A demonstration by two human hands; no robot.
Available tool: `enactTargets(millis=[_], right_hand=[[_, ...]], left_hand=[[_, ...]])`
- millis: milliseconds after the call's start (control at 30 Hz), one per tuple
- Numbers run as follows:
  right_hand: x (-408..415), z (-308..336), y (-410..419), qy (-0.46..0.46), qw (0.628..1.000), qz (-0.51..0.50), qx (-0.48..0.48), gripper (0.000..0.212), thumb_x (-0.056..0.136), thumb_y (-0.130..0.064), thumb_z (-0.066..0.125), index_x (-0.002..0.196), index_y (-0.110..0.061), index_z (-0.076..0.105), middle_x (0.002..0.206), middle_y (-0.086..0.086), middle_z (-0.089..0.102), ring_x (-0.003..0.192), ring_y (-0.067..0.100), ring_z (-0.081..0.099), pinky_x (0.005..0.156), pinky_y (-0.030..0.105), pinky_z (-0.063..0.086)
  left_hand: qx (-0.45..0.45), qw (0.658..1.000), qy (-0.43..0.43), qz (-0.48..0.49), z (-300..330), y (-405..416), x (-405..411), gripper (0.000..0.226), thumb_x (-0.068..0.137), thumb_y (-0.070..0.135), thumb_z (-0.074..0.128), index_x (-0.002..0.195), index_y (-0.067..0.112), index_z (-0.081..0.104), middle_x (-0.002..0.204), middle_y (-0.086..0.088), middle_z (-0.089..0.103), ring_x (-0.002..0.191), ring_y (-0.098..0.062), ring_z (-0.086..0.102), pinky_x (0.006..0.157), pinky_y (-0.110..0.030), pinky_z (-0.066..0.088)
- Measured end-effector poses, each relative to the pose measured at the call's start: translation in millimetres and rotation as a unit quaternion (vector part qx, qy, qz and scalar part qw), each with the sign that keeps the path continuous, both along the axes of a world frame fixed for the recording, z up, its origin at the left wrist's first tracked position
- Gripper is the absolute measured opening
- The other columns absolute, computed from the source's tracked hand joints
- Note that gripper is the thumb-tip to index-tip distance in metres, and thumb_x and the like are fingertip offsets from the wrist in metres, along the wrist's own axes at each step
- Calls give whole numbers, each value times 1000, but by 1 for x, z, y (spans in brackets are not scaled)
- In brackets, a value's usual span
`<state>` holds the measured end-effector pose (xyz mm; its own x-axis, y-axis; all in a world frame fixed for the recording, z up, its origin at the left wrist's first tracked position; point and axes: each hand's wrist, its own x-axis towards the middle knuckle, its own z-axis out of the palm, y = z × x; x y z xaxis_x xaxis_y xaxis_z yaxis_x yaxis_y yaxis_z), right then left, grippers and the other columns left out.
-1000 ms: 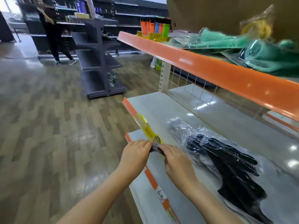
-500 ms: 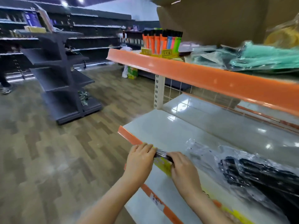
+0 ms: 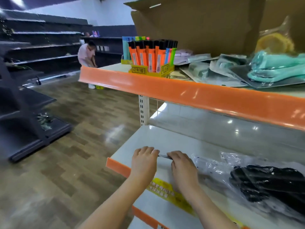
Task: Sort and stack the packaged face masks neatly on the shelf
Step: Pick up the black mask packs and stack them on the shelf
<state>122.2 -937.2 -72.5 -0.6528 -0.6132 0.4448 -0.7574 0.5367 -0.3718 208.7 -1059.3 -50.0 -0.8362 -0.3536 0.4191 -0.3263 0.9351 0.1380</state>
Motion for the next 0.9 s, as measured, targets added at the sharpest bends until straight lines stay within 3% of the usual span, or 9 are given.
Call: enactTargets(millis=[100,267,367,467,533,567,667,800,900], right_hand=[[-16,-9,-20,1,1000,-13,10,46,61,5,70,99,-23,72,98,-5,61,84,19,62,70,31,52],[-41,-21,-55,-40,997,-31,61,41,92,-11,43,126,-29,58,119,-5,48,108,21,47,91,27,37],[-46,-28,-72,-51,996,-47,55,32,88,-7,53,112,-22,67,109,1,58,103,25,55,87,33,38],[-50,-33,-86,-52,995,-60,63,31,87,-4,53,109,-18,67,108,4,61,105,28,57,88,36,39],[-55,-36,-95,-56,991,-68,96,36,89,-6,48,119,-20,62,119,1,59,116,24,52,93,33,35],[-57,-38,-100,-54,990,-76,103,37,89,-7,47,120,-20,61,120,0,58,117,22,51,94,32,35],[-55,-39,-116,-60,986,-120,101,32,81,-7,57,109,-19,67,105,2,66,104,25,60,85,34,43],[-47,-46,-136,-15,983,-145,112,33,54,-16,84,82,-25,69,78,-7,64,71,15,64,62,27,50],[-44,-46,-147,-2,984,-152,96,32,60,-17,83,87,-24,69,86,-7,64,79,14,63,71,25,45]], left_hand=[[-10,1000,-24,-5,-4,-21,-15,47,34,4,87,76,23,73,75,6,69,70,-18,68,62,-29,52],[-16,999,-23,-18,-21,-52,-29,42,43,2,81,78,24,75,74,7,71,66,-16,69,56,-30,52],[-17,998,-38,-51,-35,-67,-37,39,47,2,63,77,25,74,71,10,69,62,-15,68,53,-26,51],[-17,996,-54,-64,-43,-86,-49,43,38,3,79,73,27,73,73,12,70,66,-11,68,61,-23,53],[-7,996,-70,-62,-48,-99,-58,43,38,2,82,74,24,73,77,10,71,75,-14,69,70,-25,53],[0,994,-83,-69,-49,-105,-61,40,48,1,79,82,21,73,86,6,71,86,-17,69,78,-28,52],[-8,984,-166,-68,-50,-119,-75,41,88,5,50,126,18,55,134,3,53,130,-20,43,105,-32,30],[-13,979,-181,-89,-59,-141,-89,44,94,12,43,138,21,41,146,4,40,137,-17,32,109,-28,23],[-4,974,-199,-108,-65,-153,-99,47,99,21,41,144,18,32,152,0,32,142,-20,24,110,-31,25]])
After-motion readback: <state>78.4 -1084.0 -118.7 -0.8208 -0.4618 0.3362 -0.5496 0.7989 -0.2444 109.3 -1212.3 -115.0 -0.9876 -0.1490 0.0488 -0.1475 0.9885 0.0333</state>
